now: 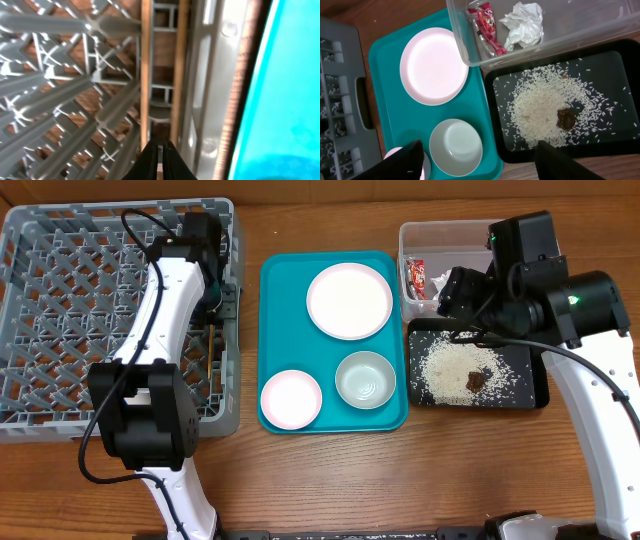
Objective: Sort waste into correct bins and load items into the dishwasher
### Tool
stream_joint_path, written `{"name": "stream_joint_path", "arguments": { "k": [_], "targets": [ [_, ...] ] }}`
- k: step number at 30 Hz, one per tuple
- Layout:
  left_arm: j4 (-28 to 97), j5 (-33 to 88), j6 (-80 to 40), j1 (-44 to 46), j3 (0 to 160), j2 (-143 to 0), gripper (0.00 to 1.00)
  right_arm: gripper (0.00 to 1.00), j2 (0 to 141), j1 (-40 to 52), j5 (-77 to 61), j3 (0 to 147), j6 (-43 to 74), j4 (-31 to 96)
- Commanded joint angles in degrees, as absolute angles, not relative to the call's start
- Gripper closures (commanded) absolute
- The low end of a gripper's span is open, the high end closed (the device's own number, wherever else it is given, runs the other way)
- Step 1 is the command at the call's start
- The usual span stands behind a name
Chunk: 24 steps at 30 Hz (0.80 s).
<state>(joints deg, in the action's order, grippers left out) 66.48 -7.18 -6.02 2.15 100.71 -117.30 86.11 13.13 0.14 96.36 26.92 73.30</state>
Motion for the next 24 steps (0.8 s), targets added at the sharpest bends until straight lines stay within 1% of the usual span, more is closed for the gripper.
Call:
{"name": "stream_joint_path", "arguments": {
  "k": [1,3,7,8,10,13,14,15,16,17,24],
  "targets": [
    [66.9,-4.1,-7.6,2.4,100.7,-111.4,0.92,0.28,85.8,13.1,-0.1,97.1,26.6,73.0],
    [67.1,-2.7,-7.7,2.4,100.7,-107.1,0.91,0.28,85.8,13.0,-0.1,97.1,26.6,73.0],
    [68.1,-0.8,-8.4,2.5,100.7,-96.1,0.83,0.27,85.8,13.0,-0.1,97.1,26.6,73.0],
    [68.5,-0.8,-8.7,2.5,100.7,-92.8,0.8,0.25,85.8,13.1,-0.1,97.1,26.6,73.0],
    [69.7,-0.8,-9.0,2.5,100.7,-87.5,0.76,0.23,85.8,13.1,-0.1,97.1,26.6,73.3],
    [72.5,-0.8,-9.0,2.5,100.7,-79.8,0.67,0.22,85.8,13.1,-0.1,97.1,26.6,73.8],
    [73.6,-0.8,-9.0,2.5,100.7,-77.9,0.62,0.22,85.8,13.0,-0.1,97.1,26.6,73.9],
    [74.9,-0.8,-9.0,2.5,100.7,-75.9,0.54,0.21,85.8,13.1,-0.1,97.1,26.6,73.9],
    [76.1,-0.8,-9.0,2.5,100.7,-74.5,0.41,0.21,85.8,13.1,-0.1,97.1,26.6,73.8],
    [77.5,-0.9,-9.0,2.5,100.7,-73.1,0.0,0.21,85.8,13.1,-0.1,97.1,26.6,73.8],
    [85.5,-1.0,-9.0,2.5,100.7,-68.7,0.0,0.2,85.8,13.1,-0.1,97.1,26.6,72.7]
  ]
}}
